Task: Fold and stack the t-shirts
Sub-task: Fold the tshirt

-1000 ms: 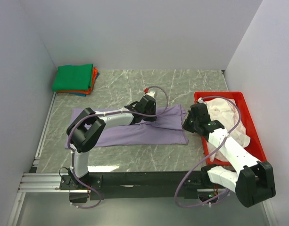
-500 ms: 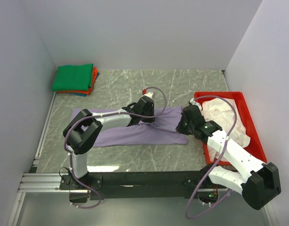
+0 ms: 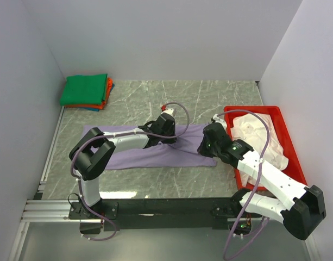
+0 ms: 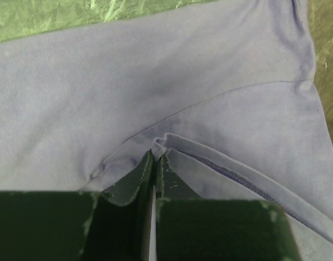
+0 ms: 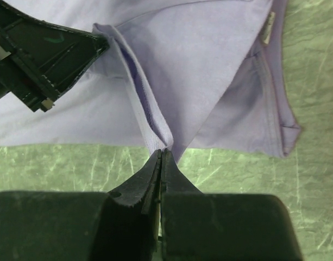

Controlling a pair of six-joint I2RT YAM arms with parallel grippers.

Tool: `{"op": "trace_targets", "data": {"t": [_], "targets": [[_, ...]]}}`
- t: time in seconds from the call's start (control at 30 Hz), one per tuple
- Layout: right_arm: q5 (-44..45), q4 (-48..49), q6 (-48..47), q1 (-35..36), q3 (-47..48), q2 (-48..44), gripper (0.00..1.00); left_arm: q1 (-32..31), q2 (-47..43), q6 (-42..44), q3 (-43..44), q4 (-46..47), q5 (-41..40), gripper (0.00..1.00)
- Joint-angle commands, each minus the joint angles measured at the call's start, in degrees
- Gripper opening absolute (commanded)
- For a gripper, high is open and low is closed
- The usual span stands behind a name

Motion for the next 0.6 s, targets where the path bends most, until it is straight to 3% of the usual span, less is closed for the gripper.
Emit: {"op": "trace_targets", "data": {"t": [0.0, 0.57], "targets": [[2.7, -0.8, 1.8, 1.8, 3.1, 0.0, 0.0, -0.3, -4.0, -0.3, -0.8, 2.7, -1.0, 0.02], [1.8, -1.6, 3.6, 3.7, 0.9, -0.1, 0.0, -0.3, -4.7, -0.2, -3.4, 3.7, -0.6, 0.02]]}}
